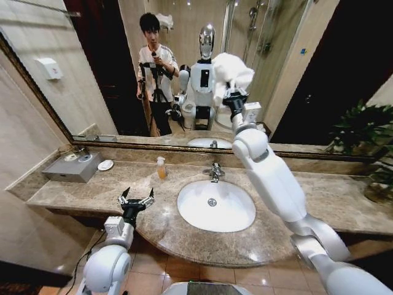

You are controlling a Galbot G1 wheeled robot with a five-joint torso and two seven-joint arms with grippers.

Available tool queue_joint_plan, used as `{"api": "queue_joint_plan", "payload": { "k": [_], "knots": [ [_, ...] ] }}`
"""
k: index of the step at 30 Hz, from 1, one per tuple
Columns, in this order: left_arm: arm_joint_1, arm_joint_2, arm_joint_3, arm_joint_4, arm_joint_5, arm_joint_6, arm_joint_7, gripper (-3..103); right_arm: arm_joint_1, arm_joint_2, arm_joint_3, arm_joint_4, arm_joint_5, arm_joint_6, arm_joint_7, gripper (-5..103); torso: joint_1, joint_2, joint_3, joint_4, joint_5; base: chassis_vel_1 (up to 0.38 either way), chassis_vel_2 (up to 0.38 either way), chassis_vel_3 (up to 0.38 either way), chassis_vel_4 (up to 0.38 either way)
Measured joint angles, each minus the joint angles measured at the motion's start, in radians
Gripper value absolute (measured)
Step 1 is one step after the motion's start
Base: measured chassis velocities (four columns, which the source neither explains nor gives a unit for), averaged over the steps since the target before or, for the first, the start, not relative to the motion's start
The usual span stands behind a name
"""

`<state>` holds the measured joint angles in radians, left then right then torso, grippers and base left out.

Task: Pick up the towel from the sink counter and wipe the mirror surface.

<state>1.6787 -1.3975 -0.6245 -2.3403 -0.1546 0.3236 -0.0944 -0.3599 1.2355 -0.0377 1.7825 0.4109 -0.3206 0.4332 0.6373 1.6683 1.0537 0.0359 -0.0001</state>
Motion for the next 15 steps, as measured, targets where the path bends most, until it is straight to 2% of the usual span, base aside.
{"api": "queue_joint_plan", "payload": {
  "k": [4,8,11,15],
  "knots": [
    [0.000,0.000,0.000,0.000,0.000,0.000,0.000,100,-0.072,-0.001,0.015,-0.026,-0.002,0.019,0.014,8,0.000,0.000,0.000,-0.0001,0.0001,0.000,0.000,0.000,0.000],
    [0.000,0.000,0.000,0.000,0.000,0.000,0.000,100,-0.077,-0.016,0.042,-0.027,-0.002,0.021,0.020,8,0.000,0.000,0.000,-0.0002,0.0001,0.000,0.000,0.000,0.000],
    [0.000,0.000,0.000,0.000,0.000,0.000,0.000,100,-0.022,-0.042,0.085,-0.010,0.000,0.014,0.024,8,0.000,0.000,0.000,-0.0006,0.0001,0.000,0.000,0.000,0.000],
    [0.000,0.000,0.000,0.000,0.000,0.000,0.000,100,0.046,-0.046,0.084,-0.009,0.022,0.003,0.022,8,0.000,0.000,0.000,-0.0001,0.0002,0.000,0.000,0.000,0.000]
  ]
}}
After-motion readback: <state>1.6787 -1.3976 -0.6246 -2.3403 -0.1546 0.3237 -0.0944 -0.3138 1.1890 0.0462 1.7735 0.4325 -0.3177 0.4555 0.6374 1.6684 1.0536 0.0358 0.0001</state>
